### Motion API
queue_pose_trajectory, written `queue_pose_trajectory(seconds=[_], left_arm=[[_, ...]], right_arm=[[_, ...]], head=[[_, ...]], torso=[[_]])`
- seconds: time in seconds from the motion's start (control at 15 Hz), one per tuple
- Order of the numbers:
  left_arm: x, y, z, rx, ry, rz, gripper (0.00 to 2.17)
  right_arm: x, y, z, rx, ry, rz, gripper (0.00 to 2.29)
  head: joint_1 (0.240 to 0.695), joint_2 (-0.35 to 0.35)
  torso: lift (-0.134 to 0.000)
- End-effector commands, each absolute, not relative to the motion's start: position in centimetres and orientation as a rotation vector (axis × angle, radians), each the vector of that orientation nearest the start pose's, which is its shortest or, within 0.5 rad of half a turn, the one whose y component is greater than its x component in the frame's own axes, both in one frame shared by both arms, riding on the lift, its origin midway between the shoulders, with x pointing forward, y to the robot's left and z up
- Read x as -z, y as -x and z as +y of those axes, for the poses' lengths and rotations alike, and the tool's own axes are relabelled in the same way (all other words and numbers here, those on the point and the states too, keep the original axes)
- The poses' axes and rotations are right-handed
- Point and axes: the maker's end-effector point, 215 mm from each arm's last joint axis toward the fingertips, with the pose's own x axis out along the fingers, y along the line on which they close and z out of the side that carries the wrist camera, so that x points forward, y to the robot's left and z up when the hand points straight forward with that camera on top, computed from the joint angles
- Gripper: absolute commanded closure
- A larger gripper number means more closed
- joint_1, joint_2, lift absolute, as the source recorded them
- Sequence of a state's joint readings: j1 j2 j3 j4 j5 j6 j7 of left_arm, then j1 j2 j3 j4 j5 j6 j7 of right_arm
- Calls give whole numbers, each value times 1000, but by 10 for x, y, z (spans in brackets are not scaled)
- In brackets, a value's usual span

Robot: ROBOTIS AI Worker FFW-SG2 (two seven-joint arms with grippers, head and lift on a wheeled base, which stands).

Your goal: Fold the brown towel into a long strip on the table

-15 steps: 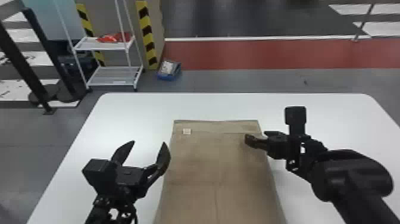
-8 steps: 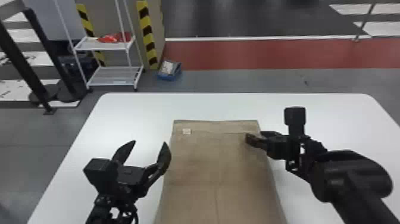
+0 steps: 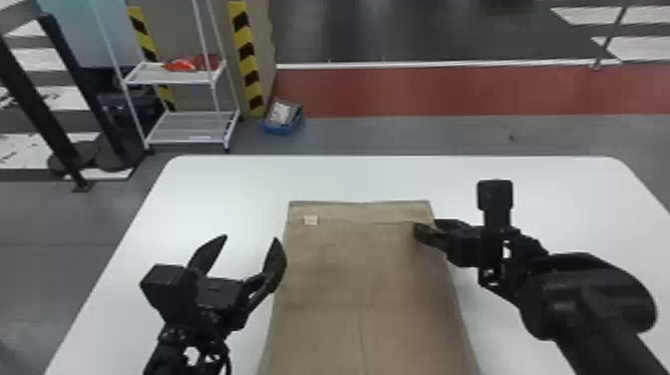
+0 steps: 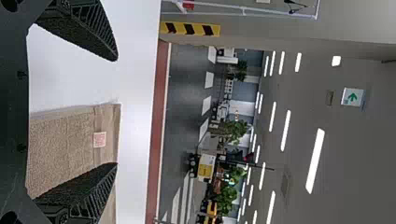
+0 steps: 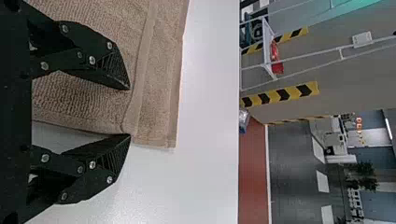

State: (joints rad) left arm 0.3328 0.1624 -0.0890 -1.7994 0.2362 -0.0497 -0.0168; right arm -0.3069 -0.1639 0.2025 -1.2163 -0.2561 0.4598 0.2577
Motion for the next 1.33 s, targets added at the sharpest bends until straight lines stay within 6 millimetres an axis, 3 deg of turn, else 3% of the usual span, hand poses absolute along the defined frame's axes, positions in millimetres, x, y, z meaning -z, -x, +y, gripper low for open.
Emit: queue_pose_trajectory(seconds=[0.0, 0.2, 0.33, 0.53, 1.0, 1.13, 1.27], left_arm=[[386, -487, 209, 131, 107, 77, 73], [385, -487, 208, 131, 108, 75, 73], [386, -487, 209, 131, 108, 77, 73], [386, -487, 209, 131, 108, 77, 73], [387, -486, 210, 131, 106, 81, 73], [387, -486, 210, 131, 106, 78, 73], [387, -486, 210, 131, 106, 79, 73]], right_arm=[[479, -622, -153, -383, -75, 529, 623], [481, -621, -153, -383, -78, 532, 684], [480, -622, -154, -378, -76, 530, 950], [483, -619, -155, -373, -82, 532, 967], [466, -616, -147, -386, -101, 495, 971], [466, -616, -147, -387, -101, 500, 1204], [467, -614, -146, -389, -100, 499, 1220]], head=[[695, 56], [695, 55], [695, 55], [695, 55], [695, 57], [695, 60], [695, 62]], torso=[[-101], [-101], [-101], [-101], [-101], [-101], [-101]])
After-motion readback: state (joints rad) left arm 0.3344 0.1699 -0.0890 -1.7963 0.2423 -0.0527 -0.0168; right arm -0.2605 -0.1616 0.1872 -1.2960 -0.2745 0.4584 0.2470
